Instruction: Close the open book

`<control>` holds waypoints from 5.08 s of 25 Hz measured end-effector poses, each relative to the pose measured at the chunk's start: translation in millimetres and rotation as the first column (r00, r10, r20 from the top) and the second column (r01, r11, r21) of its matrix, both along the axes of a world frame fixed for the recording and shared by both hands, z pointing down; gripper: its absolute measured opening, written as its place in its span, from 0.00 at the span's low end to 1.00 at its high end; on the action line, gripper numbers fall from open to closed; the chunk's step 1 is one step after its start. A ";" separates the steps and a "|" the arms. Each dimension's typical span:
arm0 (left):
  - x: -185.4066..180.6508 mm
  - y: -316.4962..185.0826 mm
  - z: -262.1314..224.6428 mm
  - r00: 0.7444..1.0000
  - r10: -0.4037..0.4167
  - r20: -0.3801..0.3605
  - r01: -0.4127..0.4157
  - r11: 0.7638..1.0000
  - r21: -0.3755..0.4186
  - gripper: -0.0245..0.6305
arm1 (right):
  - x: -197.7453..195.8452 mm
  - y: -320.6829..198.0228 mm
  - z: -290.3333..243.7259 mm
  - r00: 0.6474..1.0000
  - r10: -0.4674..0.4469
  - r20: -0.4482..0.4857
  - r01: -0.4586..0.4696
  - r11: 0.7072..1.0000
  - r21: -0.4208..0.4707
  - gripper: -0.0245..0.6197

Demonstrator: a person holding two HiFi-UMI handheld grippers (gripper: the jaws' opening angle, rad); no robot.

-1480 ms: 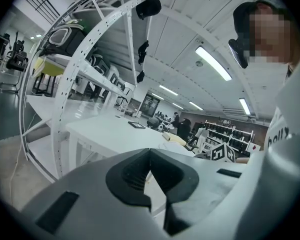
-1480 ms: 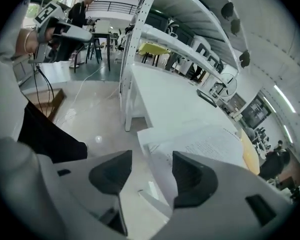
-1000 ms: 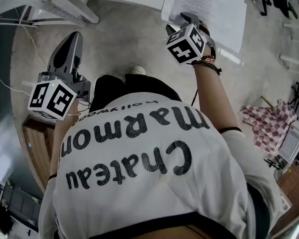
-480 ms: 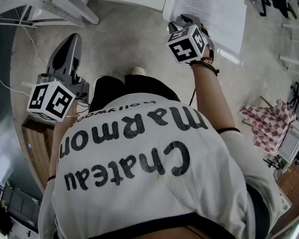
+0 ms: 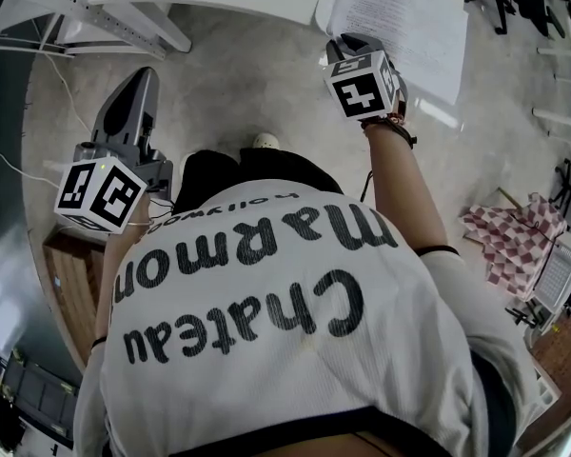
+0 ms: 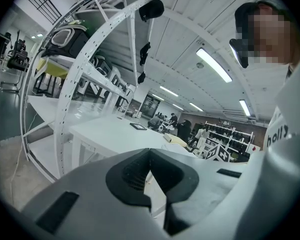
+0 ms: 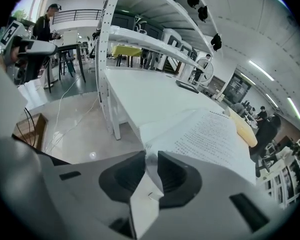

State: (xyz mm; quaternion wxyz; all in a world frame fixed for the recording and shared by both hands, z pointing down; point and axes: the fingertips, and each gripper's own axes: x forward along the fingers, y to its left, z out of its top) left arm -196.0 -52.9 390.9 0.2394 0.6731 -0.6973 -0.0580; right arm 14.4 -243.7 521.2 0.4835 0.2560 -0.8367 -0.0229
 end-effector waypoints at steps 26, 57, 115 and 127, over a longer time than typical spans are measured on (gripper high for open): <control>-3.3 -13.6 -15.3 1.000 -0.024 -0.015 0.025 0.999 0.040 0.07 | 6.1 -4.4 -6.0 0.956 0.186 0.226 -0.142 0.970 -0.197 0.10; 31.4 -88.4 -40.2 0.972 0.233 0.004 -0.233 0.968 0.095 0.07 | 28.0 -5.6 -80.0 0.800 0.372 0.470 -0.256 0.921 -0.293 0.09; 76.5 -105.1 -52.5 0.945 0.325 0.015 -0.325 0.939 0.114 0.07 | 149.6 -20.6 -94.4 0.715 0.511 0.477 -0.488 0.853 -0.183 0.09; 79.6 -102.0 -51.3 0.948 0.318 0.018 -0.318 0.942 0.109 0.07 | 161.3 -23.1 -85.8 0.719 0.526 0.454 -0.508 0.844 -0.174 0.09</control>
